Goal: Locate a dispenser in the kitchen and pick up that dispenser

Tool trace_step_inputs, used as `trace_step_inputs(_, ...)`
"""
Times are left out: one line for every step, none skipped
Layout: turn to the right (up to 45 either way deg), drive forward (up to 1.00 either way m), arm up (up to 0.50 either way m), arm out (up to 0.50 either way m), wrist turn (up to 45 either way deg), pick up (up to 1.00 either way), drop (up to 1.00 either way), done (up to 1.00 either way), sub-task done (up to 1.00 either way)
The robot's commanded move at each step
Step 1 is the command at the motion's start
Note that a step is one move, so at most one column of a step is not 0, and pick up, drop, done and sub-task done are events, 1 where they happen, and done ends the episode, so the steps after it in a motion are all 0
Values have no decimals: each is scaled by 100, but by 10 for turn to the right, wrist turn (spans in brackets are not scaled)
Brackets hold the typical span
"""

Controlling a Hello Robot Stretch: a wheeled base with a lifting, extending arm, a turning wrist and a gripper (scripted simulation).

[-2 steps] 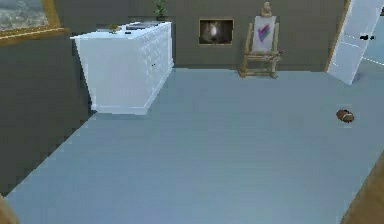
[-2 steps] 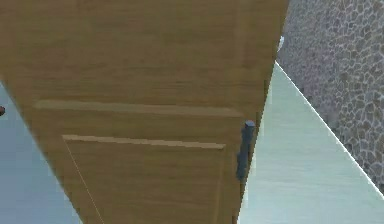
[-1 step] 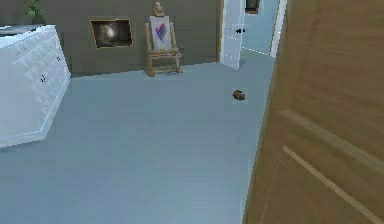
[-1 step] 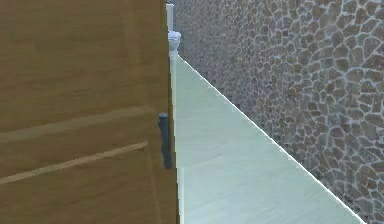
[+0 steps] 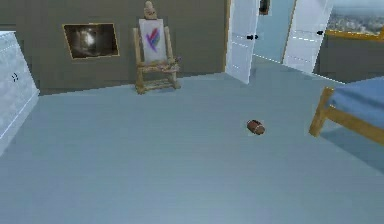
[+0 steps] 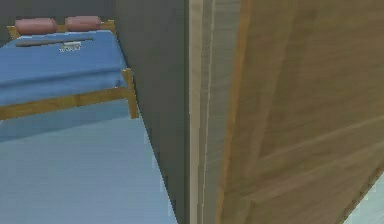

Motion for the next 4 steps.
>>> trace_step_inputs(0, 20, 0, 0, 0, 0, 0, 0, 0)
trace_step_inputs(30, 0, 0, 0, 0, 0, 0, 0, 0)
trace_step_inputs(0, 100, 0, 0, 0, 0, 0, 0, 0)
trace_step_inputs(0, 100, 0, 0, 0, 0, 0, 0, 0)
